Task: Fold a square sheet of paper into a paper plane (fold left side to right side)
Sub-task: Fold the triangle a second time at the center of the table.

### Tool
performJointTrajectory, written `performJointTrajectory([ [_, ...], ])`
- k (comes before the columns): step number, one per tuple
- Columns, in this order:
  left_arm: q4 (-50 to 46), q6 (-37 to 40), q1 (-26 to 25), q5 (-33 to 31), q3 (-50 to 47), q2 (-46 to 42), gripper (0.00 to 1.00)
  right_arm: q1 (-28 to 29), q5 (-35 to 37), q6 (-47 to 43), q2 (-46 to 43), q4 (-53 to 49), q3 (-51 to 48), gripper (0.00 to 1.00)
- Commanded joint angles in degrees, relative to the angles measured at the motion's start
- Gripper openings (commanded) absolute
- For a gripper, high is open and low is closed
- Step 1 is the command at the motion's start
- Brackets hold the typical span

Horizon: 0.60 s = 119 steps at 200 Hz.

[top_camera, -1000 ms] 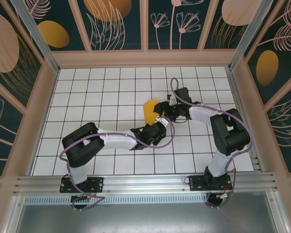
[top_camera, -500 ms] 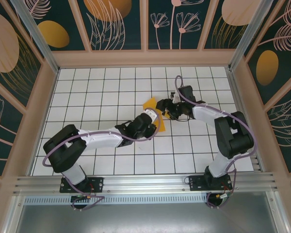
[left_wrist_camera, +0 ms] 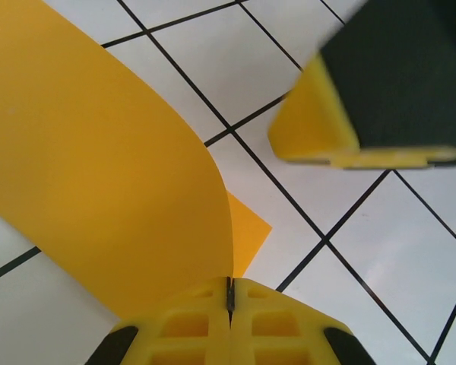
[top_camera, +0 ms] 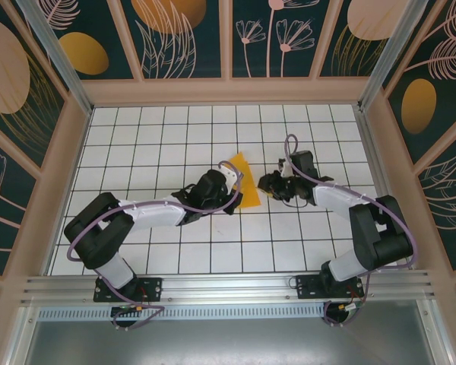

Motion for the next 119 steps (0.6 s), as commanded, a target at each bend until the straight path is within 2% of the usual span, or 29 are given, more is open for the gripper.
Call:
performJointTrajectory([
  [1, 2.3, -1.8, 1.2, 2.9, -0.9, -0.3, 0.0, 1.1, 0.9, 0.8, 0.7, 3.4, -1.3, 0.16],
  [39, 1.5, -2.0, 1.7, 3.6, -0.7, 0.1, 0.0, 4.0, 3.2, 0.2, 5.9, 2.4, 2.2, 0.11],
  [77, -0.2, -1.9, 2.0, 2.9, -0.6, 0.2, 0.0, 5.5, 6.2, -1.4, 10.9, -1.7, 6.2, 0.1],
  [119, -2.5, -1.4, 3.2, 3.5, -0.2, 1.5, 0.0, 5.7, 7.9, -2.9, 13.1, -5.0, 6.2, 0.09],
])
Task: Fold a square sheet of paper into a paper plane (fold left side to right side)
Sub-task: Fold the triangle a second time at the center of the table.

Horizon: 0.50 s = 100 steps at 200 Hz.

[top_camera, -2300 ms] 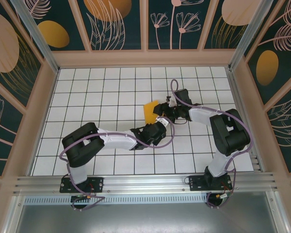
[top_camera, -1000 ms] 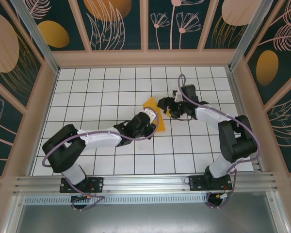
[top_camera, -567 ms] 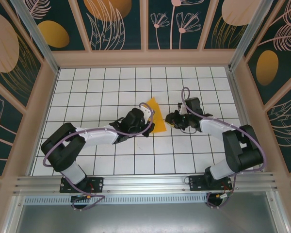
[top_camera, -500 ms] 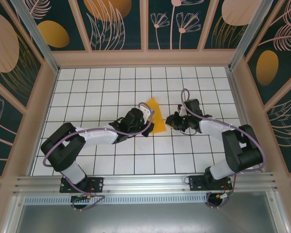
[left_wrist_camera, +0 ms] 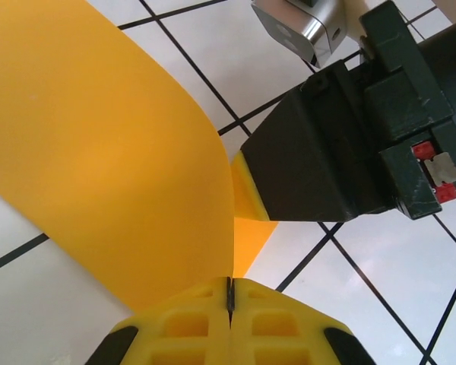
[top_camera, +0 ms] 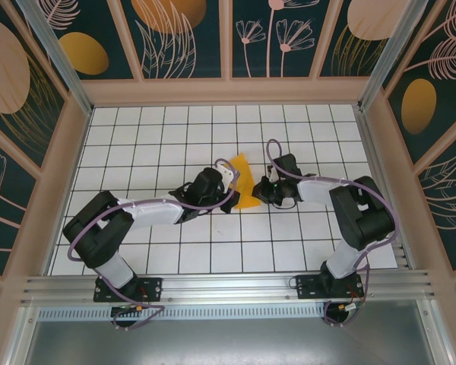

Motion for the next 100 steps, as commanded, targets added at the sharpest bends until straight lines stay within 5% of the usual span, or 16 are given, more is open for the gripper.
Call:
performJointTrajectory([
  [1, -2.2, -0.3, 1.1, 0.7, 0.2, 1.4, 0.0, 0.5, 2.2, -2.2, 1.8, -4.0, 1.1, 0.09],
  [100, -5.4, 3.2, 4.9, 2.7, 3.0, 5.7, 0.0, 1.8, 4.4, -5.2, 4.6, -8.2, 1.9, 0.09],
])
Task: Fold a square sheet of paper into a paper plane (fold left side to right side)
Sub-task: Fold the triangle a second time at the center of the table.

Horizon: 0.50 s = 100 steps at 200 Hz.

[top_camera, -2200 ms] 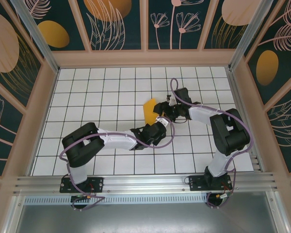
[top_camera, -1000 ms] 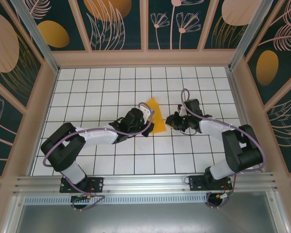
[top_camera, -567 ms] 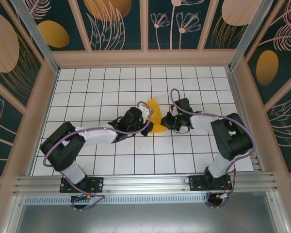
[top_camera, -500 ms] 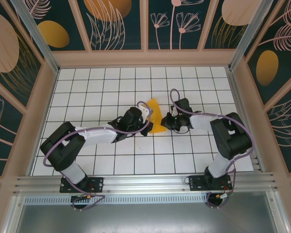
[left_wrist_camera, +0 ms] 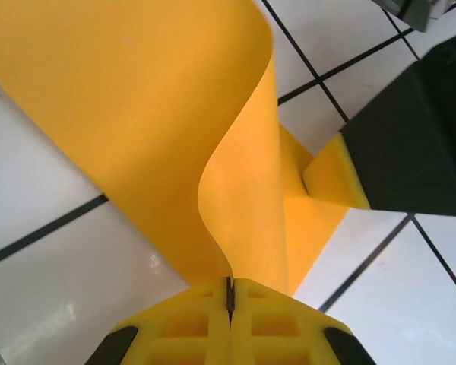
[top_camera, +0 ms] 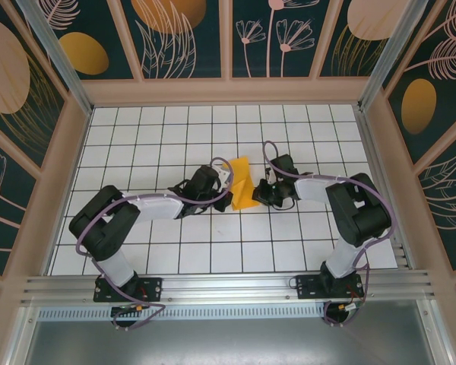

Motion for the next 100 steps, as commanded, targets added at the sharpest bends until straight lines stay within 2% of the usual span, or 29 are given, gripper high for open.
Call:
performJointTrajectory([
  [1, -1.8, 2.0, 0.9, 1.6, 2.2, 1.9, 0.0, 1.0, 2.6, -1.7, 2.6, -4.5, 0.3, 0.09],
  [100, -3.4, 3.3, 2.0, -0.3, 5.3, 5.3, 0.0, 1.1, 2.8, -2.8, 3.4, -5.6, 0.7, 0.09],
])
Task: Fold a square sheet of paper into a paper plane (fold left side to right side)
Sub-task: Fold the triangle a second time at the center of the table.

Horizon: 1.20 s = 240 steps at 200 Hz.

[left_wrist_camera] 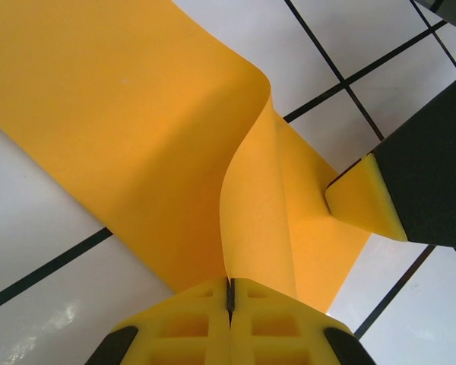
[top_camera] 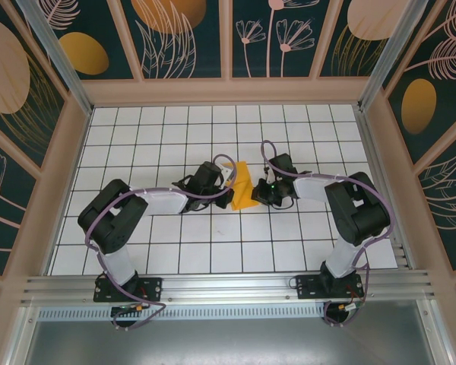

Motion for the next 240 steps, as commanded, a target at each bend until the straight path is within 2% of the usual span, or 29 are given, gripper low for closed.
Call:
performJointTrajectory([
  [1, -1.6, 1.3, 0.9, -0.8, 1.5, 1.2, 0.0, 0.9, 2.8, -1.5, 2.7, -4.7, -0.3, 0.09],
  [240, -2.4, 1.8, 1.8, -1.8, 3.2, 5.2, 0.0, 1.3, 2.8, -1.8, 3.2, -5.1, 0.2, 0.1],
])
